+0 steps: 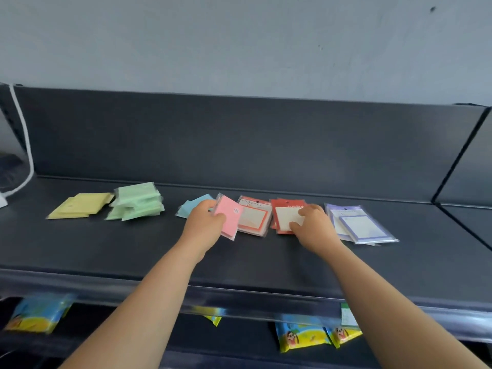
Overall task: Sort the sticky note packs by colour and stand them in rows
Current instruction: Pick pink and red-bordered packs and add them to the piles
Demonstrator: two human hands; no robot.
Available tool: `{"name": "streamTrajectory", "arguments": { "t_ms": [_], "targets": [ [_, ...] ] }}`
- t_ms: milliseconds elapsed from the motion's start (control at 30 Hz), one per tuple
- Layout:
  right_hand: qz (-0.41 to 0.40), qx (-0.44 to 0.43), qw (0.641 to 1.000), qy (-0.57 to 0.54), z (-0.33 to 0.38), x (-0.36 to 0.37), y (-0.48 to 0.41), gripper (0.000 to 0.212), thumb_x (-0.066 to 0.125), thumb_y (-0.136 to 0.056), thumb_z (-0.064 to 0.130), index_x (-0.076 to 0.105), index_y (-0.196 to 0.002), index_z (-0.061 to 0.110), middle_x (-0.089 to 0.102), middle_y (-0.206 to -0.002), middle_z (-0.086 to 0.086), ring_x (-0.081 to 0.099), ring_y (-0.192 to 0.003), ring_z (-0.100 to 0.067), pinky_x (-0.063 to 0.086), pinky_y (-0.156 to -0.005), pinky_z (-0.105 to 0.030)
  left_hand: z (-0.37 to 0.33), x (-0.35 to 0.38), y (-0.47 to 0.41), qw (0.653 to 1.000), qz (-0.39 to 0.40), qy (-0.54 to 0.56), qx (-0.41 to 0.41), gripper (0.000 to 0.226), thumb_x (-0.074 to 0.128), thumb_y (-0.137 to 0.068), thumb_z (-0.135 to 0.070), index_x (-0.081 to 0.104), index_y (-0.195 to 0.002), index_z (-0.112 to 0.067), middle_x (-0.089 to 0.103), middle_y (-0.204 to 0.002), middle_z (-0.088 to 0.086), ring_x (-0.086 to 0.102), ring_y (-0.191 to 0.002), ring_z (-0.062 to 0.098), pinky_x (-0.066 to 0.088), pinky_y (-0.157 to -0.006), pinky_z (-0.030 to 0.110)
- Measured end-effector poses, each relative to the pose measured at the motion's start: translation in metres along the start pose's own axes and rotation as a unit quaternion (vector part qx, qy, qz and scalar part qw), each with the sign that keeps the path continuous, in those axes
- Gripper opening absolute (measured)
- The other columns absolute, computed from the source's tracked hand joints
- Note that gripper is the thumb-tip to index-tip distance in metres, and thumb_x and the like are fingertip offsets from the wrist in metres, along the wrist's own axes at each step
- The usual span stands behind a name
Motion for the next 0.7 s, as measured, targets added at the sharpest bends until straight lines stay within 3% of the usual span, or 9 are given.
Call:
{"name": "streamTrajectory", "arguments": {
  "t_ms": [100, 233, 300, 433, 633, 700],
  "targets": [
    [-0.015, -0.018, 1.0, -0.016, 0.001, -0.005, 0.01, 0.043, 0.056, -0.094, 0.022, 0.051, -0.133, 0.006, 0.035, -0.151, -0.008, 0.045, -0.129, -0.026, 0.038, -0.101, -0.032, -0.009, 0.007, 0.002, 1.0, 0.01, 0.001, 0.015, 0.034, 0.048, -0.09, -0.008, 0.054, -0.119, -0.025, 0.063, -0.109, -0.003, 0.059, -0.097, 0.016, 0.045, -0.064, 0.026],
    [-0.04, -0.027, 0.998, -0.038, -0.007, -0.02, 0.018, 0.04, 0.054, -0.095, 0.022, 0.054, -0.133, 0.011, 0.052, -0.138, -0.006, 0.052, -0.121, -0.025, 0.041, -0.094, -0.029, -0.02, 0.026, 0.009, 0.999, 0.021, 0.021, 0.04, 0.032, 0.056, -0.088, -0.008, 0.058, -0.118, -0.021, 0.065, -0.112, -0.002, 0.062, -0.101, 0.017, 0.054, -0.087, 0.037],
    [-0.048, -0.026, 0.997, -0.05, -0.014, -0.029, 0.021, 0.038, 0.054, -0.095, 0.023, 0.056, -0.131, 0.013, 0.06, -0.128, -0.006, 0.057, -0.113, -0.024, 0.044, -0.087, -0.03, -0.022, 0.038, 0.012, 0.998, 0.026, 0.034, 0.041, 0.034, 0.059, -0.087, -0.008, 0.06, -0.12, -0.019, 0.066, -0.113, -0.001, 0.064, -0.1, 0.016, 0.054, -0.09, 0.04],
    [-0.04, -0.052, 0.989, -0.134, -0.025, -0.042, 0.024, 0.032, 0.057, -0.093, 0.026, 0.063, -0.123, 0.015, 0.069, -0.11, 0.002, 0.063, -0.101, -0.016, 0.047, -0.082, -0.026, -0.029, 0.067, 0.021, 0.996, 0.04, 0.068, 0.034, 0.029, 0.064, -0.085, -0.009, 0.059, -0.104, -0.03, 0.067, -0.111, -0.001, 0.067, -0.098, 0.018, 0.055, -0.09, 0.045],
    [0.029, -0.071, 0.974, -0.212, -0.043, -0.055, 0.023, 0.033, 0.063, -0.091, 0.031, 0.064, -0.12, 0.016, 0.07, -0.097, 0.007, 0.063, -0.078, -0.004, 0.046, -0.069, -0.02, -0.043, 0.117, 0.031, 0.993, 0.044, 0.107, 0.009, 0.027, 0.063, -0.084, -0.003, 0.06, -0.109, -0.014, 0.068, -0.109, 0.006, 0.068, -0.097, 0.022, 0.058, -0.085, 0.044],
    [0.053, -0.075, 0.972, -0.217, -0.049, -0.057, 0.022, 0.036, 0.065, -0.09, 0.029, 0.063, -0.122, 0.013, 0.07, -0.091, 0.004, 0.063, -0.077, -0.005, 0.051, -0.075, -0.024, -0.045, 0.133, 0.033, 0.992, 0.048, 0.115, 0.005, 0.027, 0.062, -0.085, -0.002, 0.059, -0.111, -0.011, 0.068, -0.109, 0.008, 0.069, -0.096, 0.023, 0.059, -0.081, 0.042]
  ]
}}
Point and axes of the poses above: each hand's wrist, its own y-axis away from the middle knuckle, its own x-axis out of the palm, z = x × y, the point moved 8 cm from there along -y, towards the middle knuckle
